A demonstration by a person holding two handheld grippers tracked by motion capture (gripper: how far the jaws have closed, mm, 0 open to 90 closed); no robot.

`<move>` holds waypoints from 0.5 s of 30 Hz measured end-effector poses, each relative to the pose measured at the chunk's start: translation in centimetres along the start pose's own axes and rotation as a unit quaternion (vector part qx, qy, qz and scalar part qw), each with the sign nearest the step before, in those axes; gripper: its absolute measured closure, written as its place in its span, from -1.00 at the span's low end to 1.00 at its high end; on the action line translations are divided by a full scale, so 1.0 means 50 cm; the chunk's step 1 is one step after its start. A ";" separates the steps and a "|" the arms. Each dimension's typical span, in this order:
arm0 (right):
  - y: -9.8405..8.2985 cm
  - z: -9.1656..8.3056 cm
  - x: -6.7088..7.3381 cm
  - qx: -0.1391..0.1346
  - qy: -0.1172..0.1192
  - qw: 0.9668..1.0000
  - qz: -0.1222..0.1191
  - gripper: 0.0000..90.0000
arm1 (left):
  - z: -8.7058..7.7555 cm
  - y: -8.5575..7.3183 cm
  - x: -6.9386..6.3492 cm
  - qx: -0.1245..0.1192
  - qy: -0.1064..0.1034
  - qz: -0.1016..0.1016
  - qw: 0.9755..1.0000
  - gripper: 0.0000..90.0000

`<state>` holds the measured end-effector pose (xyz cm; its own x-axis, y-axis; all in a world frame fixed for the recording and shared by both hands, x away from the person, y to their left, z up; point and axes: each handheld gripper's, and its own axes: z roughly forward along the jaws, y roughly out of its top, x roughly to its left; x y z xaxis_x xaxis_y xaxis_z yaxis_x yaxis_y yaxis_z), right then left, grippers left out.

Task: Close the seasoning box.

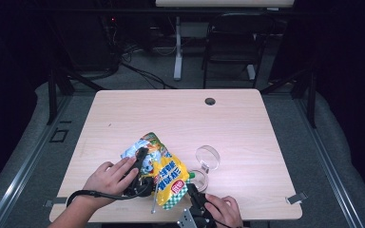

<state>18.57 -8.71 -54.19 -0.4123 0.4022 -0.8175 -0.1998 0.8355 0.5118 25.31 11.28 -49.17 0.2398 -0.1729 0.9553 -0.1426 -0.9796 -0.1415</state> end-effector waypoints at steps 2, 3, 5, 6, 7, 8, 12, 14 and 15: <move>0.001 -0.001 0.000 0.003 0.000 1.000 0.000 1.00 | -0.001 0.000 0.000 0.000 0.000 0.002 1.000 0.48; 0.000 -0.001 0.001 0.002 0.001 1.000 0.002 1.00 | -0.001 0.001 0.000 0.000 0.000 0.003 1.000 0.48; 0.001 -0.001 0.002 0.001 0.002 1.000 0.002 1.00 | -0.002 0.001 -0.001 0.002 -0.005 0.001 1.000 0.48; 0.001 -0.001 0.002 0.001 0.003 1.000 0.004 1.00 | -0.002 0.001 0.000 0.002 -0.005 0.005 1.000 0.48; 0.001 -0.002 0.003 0.000 0.005 1.000 0.006 1.00 | -0.003 0.002 0.002 0.003 -0.005 0.010 1.000 0.48; 0.001 -0.002 0.003 -0.001 0.005 1.000 0.005 1.00 | -0.003 0.002 0.001 0.002 -0.006 0.008 1.000 0.48; 0.000 -0.001 0.006 -0.005 0.004 1.000 0.007 0.99 | -0.004 0.004 0.002 0.002 -0.009 0.011 1.000 0.48; 0.001 -0.001 0.006 -0.005 0.004 1.000 0.008 0.99 | -0.003 0.005 0.003 0.002 -0.007 0.016 1.000 0.48; 0.001 -0.001 0.006 -0.003 0.004 1.000 0.006 0.99 | -0.004 0.007 0.005 0.002 -0.006 0.020 1.000 0.48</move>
<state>18.39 -8.59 -54.38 -0.4223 0.4098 -0.8085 -0.1993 0.8282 0.5238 25.14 10.93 -48.93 0.2446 -0.2129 0.9460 -0.1489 -0.9723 -0.1803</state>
